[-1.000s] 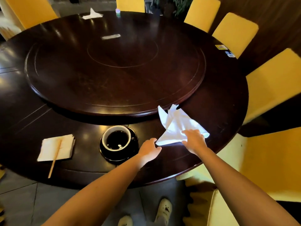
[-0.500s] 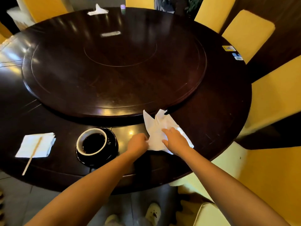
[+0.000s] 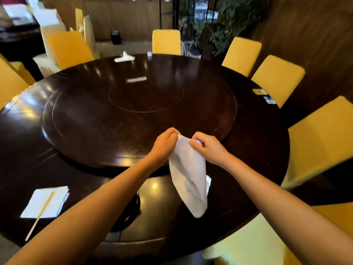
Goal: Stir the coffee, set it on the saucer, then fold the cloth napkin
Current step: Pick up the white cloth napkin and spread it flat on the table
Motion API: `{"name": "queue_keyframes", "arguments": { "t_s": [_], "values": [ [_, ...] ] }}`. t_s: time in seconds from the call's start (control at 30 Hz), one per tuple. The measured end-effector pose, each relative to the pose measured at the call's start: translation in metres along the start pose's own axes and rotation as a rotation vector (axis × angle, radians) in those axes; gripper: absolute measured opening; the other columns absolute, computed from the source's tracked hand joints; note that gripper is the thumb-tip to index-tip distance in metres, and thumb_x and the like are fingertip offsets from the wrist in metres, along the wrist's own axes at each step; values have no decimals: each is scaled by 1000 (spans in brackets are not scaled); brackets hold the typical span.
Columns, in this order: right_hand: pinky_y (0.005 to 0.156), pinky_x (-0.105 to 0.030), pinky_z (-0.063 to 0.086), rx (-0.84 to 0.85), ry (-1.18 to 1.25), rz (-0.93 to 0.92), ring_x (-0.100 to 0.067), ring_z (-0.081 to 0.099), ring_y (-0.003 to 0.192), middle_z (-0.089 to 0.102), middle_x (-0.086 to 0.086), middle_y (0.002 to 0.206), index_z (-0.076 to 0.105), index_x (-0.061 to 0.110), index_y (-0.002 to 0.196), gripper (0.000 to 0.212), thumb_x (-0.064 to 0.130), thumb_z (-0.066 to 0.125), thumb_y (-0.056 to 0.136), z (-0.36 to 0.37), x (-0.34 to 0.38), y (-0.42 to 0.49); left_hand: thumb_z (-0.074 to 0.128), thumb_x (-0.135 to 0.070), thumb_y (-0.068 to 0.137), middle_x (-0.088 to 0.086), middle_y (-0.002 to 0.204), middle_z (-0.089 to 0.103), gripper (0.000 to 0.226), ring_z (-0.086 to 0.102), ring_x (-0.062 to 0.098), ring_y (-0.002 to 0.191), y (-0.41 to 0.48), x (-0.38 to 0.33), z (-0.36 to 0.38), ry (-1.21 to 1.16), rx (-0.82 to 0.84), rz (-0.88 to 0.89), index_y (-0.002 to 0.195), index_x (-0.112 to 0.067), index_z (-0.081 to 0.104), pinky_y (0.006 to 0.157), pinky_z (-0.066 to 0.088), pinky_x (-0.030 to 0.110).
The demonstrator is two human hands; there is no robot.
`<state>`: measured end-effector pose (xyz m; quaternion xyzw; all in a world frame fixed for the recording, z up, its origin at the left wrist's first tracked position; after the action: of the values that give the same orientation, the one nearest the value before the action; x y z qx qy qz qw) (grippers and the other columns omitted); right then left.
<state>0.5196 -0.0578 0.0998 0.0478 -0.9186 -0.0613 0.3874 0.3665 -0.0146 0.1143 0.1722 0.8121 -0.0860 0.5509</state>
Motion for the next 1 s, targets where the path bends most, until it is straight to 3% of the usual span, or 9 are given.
{"name": "queue_keyframes", "arguments": {
  "t_s": [0.07, 0.2, 0.3, 0.4, 0.5, 0.63, 0.73, 0.87, 1.0],
  "values": [
    [58, -15, 33, -85, -36, -94, -6, 47, 65, 51, 4, 70, 52, 18, 74, 18, 23, 54, 91, -23, 23, 13, 46, -15, 91, -5, 73, 51, 20, 47, 11, 73, 13, -29, -9, -64, 45, 40, 72, -17, 53, 71, 38, 28],
    [61, -16, 34, -301, 15, -190, -5, 48, 66, 52, 3, 71, 54, 19, 70, 22, 21, 57, 91, -97, 75, 43, 60, -34, 85, -3, 70, 50, 30, 47, 11, 67, 50, -107, -43, 308, 210, 305, 73, -7, 54, 65, 35, 31],
    [58, -20, 34, -212, -10, -171, -3, 45, 60, 48, 5, 63, 50, 23, 61, 29, 30, 63, 86, -116, 85, 48, 56, -25, 91, 4, 83, 65, 22, 58, 16, 81, 59, -134, -61, 343, 268, 423, 85, -6, 66, 75, 41, 32],
    [64, -36, 42, -40, -146, -49, -22, 58, 69, 65, -17, 77, 62, 4, 77, 37, 40, 68, 80, -112, 61, 42, 52, -19, 93, 2, 106, 69, 22, 60, 11, 101, 61, -137, -79, 320, 307, 444, 106, -10, 68, 87, 44, 21],
    [57, -25, 38, 20, -123, 20, -9, 54, 58, 63, -10, 68, 65, -4, 86, 39, 35, 67, 83, -123, 47, 38, 52, -21, 94, 2, 111, 68, 24, 62, 10, 102, 69, -138, -100, 274, 396, 385, 111, -13, 67, 85, 49, 22],
    [49, -14, 33, -28, -154, 74, 1, 49, 51, 62, -3, 64, 71, 10, 87, 27, 36, 63, 85, -147, 35, 36, 52, -23, 94, -1, 100, 68, 24, 64, -5, 80, 81, -143, -135, 176, 271, 321, 111, -13, 66, 65, 50, 8],
    [59, -26, 40, -7, -187, 132, -10, 55, 61, 63, -3, 71, 69, 13, 83, 27, 38, 60, 87, -162, 18, 35, 51, -28, 94, -3, 97, 69, 24, 67, 0, 79, 92, -136, -163, 176, 185, 253, 109, -17, 66, 63, 50, 12],
    [58, -30, 23, 124, -387, 193, -16, 32, 55, 34, -6, 58, 40, 9, 58, 44, 33, 57, 90, -167, 5, 44, 48, -33, 95, -1, 84, 67, 25, 61, 8, 68, 111, -118, -178, 481, 118, 180, 97, -19, 69, 53, 42, 15],
    [63, -33, 29, 114, -509, 296, -21, 43, 64, 49, -24, 74, 55, -6, 79, 40, 32, 56, 91, -182, 5, 64, 50, -23, 94, 8, 94, 67, 25, 59, 21, 87, 131, -116, -195, 741, 79, 213, 95, -8, 70, 66, 41, 26]
  ]
}}
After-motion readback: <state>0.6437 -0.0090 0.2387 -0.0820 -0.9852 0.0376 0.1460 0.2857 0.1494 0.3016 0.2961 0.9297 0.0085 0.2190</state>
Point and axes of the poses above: each hand's wrist, its own y-axis towards the middle knuckle, its own z-axis out of the palm, x = y × z, the point moved 3 cm from there along y, towards the middle knuckle
